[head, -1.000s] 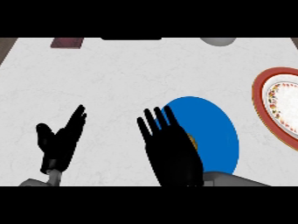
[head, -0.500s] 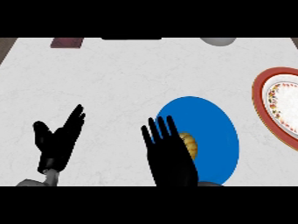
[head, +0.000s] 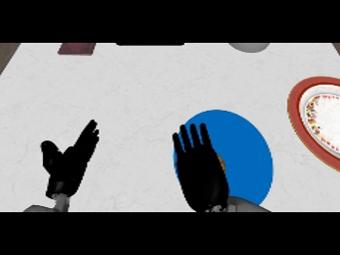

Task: Pick the squash from the plate and place it in the plate

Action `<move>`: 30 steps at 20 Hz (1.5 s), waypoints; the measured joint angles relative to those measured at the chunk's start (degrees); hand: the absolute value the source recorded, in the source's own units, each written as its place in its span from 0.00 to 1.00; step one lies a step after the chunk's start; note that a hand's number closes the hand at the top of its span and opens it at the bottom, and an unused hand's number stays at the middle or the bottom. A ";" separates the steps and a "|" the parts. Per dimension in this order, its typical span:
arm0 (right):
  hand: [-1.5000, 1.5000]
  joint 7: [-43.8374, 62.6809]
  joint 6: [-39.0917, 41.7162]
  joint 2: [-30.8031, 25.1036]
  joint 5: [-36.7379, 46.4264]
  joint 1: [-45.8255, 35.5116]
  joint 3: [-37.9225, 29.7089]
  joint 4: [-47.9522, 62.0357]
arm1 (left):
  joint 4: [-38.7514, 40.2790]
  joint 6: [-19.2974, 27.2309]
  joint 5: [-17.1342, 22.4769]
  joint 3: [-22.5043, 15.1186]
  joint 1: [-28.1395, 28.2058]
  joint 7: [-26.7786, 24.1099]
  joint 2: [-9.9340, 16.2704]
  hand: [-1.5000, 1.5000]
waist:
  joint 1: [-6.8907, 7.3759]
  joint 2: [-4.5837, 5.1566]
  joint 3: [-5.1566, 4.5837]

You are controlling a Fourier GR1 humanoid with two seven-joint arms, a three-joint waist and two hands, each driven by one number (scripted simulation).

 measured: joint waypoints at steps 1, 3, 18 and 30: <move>0.00 -0.50 0.40 0.48 0.50 -0.08 -0.71 0.57 | -0.10 0.09 -0.35 0.02 0.07 0.01 -0.35 0.50 | 0.00 0.01 0.01; 0.00 -1.65 -0.11 0.54 1.69 0.99 -1.32 1.83 | 0.15 -0.10 -1.00 0.21 0.41 -1.14 -1.04 0.50 | -0.01 0.00 0.03; 1.00 -11.81 1.06 -0.09 10.91 2.27 -2.16 7.94 | -1.24 -2.54 -2.45 2.91 0.97 1.86 -2.00 0.50 | 0.06 -0.04 -0.09; 1.00 -2.30 -17.71 6.94 15.22 1.29 -19.46 8.00 | -2.09 -2.70 -3.32 4.04 1.41 2.52 -2.41 0.50 | -1.05 0.68 0.32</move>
